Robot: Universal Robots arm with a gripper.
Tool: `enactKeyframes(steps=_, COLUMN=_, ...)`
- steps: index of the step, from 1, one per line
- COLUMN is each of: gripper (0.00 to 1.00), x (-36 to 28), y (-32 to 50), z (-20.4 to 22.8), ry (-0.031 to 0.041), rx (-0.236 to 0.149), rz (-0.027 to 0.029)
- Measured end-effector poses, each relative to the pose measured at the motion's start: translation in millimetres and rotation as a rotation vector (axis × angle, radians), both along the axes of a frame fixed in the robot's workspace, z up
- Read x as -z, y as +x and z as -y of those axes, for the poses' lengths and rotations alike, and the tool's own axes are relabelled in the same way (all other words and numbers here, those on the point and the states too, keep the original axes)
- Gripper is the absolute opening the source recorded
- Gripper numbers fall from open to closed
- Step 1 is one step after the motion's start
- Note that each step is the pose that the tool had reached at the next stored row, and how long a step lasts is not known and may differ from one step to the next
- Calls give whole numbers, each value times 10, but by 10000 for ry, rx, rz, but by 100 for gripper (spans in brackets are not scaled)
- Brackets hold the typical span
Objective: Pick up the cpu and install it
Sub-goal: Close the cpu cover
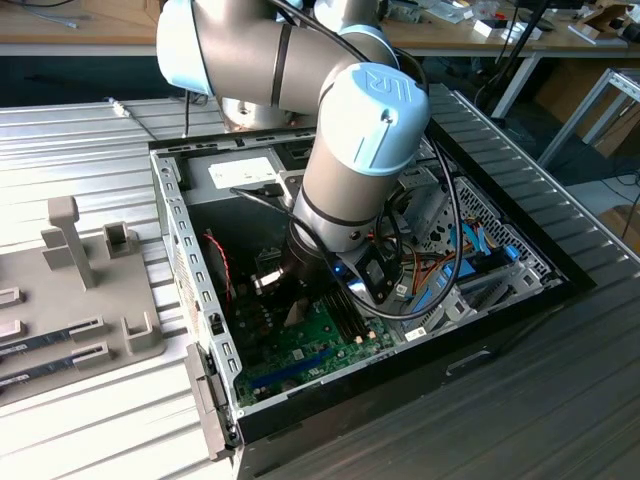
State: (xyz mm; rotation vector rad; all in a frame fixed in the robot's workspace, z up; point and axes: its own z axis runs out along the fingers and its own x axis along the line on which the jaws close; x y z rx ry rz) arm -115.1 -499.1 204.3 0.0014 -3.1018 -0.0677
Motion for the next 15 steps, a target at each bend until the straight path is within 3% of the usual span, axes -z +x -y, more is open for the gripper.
enactKeyframes(steps=8, gripper=37, x=1, y=0, z=2, ry=9, rx=1, rz=1)
enactKeyframes(steps=9, gripper=43, x=1, y=0, z=2, ry=10, rx=0, rz=0)
enactKeyframes(steps=12, gripper=43, x=0, y=0, z=3, ry=15, rx=0, rz=0)
enactKeyframes(steps=15, gripper=43, x=-58, y=0, z=4, ry=15, rx=1, rz=0)
